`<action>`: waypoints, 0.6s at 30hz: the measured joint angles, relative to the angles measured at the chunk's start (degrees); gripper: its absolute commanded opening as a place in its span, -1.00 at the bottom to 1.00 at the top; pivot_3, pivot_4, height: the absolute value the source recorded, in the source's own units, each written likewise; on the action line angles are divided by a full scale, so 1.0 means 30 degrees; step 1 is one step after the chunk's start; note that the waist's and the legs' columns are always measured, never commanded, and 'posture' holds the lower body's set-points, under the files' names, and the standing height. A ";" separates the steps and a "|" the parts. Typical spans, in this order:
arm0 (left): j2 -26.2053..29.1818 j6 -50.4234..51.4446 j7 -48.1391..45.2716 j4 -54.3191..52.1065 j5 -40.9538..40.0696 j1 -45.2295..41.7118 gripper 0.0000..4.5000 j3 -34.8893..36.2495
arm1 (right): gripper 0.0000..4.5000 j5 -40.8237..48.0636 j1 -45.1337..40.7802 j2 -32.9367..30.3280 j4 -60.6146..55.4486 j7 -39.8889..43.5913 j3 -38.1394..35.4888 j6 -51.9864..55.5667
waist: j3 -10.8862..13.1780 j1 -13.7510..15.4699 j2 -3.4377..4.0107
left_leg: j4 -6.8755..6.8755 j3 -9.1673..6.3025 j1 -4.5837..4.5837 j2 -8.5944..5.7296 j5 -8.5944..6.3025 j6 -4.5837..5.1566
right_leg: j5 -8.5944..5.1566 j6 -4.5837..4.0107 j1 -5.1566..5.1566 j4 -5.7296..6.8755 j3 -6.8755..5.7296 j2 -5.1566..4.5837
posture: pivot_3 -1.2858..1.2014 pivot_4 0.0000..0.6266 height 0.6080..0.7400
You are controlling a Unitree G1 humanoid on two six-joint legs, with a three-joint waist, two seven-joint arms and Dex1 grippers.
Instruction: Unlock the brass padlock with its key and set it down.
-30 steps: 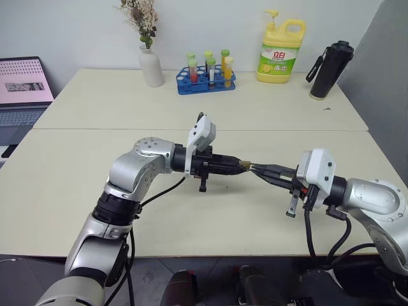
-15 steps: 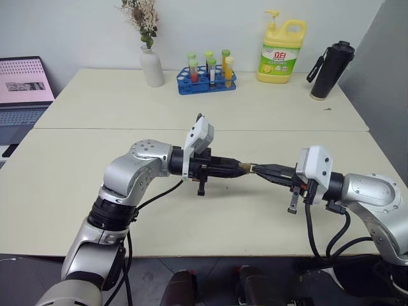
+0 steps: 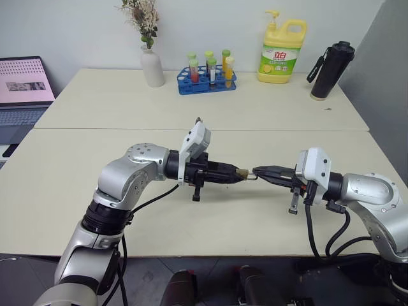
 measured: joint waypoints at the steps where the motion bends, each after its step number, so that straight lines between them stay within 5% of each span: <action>1: 0.0006 0.0016 -0.0033 0.0000 -0.0026 0.0000 -0.92 0.0000 | -1.00 -0.0001 -0.0075 -0.0047 0.0011 0.0135 0.0078 0.0000 | 0.0000 0.0000 0.0000 | 0.0000 0.0000 0.0000 0.0001 0.0000 0.0000 | 0.0000 0.0000 0.0000 0.0000 0.0000 0.0001 | 0.03 -0.52 1.00; 18: 0.0396 0.0863 -0.0241 -0.0171 -0.0963 0.0000 -0.92 0.0041 | -1.00 -0.0066 -0.0655 -0.0196 0.0840 0.1945 0.0636 -0.0008 | 0.0000 -0.0003 0.0000 | -0.0001 -0.0003 0.0001 0.0002 0.0000 0.0000 | -0.0001 0.0000 0.0000 -0.0002 -0.0003 0.0001 | 0.03 -0.52 1.00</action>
